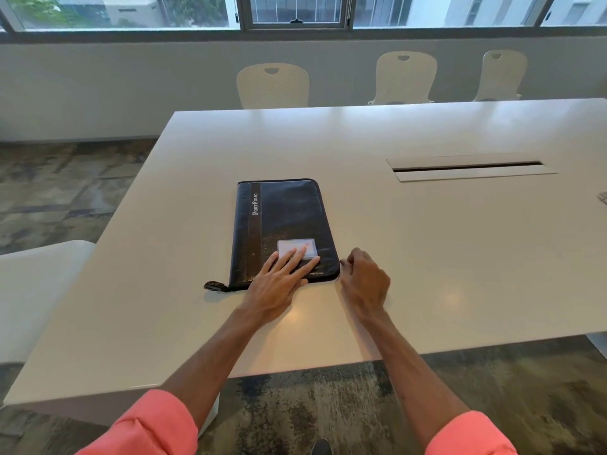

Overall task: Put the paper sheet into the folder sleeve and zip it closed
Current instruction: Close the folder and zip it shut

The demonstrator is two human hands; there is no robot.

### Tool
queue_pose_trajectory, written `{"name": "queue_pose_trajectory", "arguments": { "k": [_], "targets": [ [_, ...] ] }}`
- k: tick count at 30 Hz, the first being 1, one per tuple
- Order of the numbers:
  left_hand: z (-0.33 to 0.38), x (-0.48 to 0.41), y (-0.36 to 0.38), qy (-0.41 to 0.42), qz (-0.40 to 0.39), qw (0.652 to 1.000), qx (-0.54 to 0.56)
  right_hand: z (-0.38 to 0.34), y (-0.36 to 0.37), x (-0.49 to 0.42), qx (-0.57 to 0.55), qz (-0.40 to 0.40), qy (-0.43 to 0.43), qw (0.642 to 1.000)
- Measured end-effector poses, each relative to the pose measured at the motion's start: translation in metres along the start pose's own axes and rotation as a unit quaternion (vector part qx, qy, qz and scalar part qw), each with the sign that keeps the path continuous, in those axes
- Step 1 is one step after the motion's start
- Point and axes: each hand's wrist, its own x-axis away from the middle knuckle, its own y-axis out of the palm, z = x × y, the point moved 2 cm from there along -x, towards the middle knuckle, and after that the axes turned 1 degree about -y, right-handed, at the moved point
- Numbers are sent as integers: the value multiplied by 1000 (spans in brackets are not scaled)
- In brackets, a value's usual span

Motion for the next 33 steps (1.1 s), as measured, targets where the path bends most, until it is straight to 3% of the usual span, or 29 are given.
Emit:
{"name": "queue_pose_trajectory", "arguments": {
  "k": [12, 28, 33],
  "targets": [
    [-3, -3, 10, -8, 38, 999, -9, 18, 4, -21, -85, -76, -102, 988],
    [-12, -5, 13, 28, 37, 999, 11, -8, 19, -87, -91, -53, -37, 994],
    [-35, -25, -8, 37, 45, 992, 116, -12, 24, -94, -90, -41, -30, 995]
  ]
}}
